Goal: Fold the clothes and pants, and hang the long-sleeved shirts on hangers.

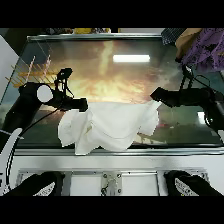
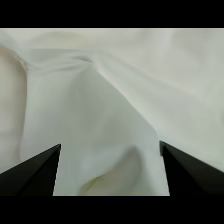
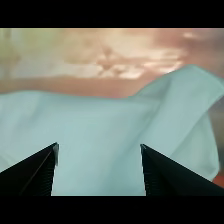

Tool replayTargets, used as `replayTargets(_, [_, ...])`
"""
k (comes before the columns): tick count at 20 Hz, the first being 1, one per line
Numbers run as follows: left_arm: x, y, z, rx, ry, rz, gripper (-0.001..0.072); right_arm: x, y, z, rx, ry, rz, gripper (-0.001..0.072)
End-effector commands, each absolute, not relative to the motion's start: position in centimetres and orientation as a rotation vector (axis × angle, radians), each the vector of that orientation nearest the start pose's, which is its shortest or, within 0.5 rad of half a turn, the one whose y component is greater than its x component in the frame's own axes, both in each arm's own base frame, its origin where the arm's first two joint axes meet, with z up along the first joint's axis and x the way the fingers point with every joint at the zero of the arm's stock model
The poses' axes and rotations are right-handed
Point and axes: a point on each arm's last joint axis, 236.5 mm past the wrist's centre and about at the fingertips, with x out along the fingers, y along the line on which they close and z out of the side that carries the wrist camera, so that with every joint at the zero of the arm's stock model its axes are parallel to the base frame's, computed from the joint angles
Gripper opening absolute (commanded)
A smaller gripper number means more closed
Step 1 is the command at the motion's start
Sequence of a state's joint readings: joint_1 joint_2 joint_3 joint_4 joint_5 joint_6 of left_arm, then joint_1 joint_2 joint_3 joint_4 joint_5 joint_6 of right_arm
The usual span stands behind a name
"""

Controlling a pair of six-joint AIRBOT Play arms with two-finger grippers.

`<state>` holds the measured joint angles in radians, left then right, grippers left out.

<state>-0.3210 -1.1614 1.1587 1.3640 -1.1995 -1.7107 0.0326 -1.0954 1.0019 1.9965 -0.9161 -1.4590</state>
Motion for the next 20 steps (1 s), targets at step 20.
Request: replayTargets(20, [24.8,-27.5,-2.0,-0.292,1.461,-0.519,0.0674,31.5,14.2,-5.6,0.688,1.166,0.162,0.0438])
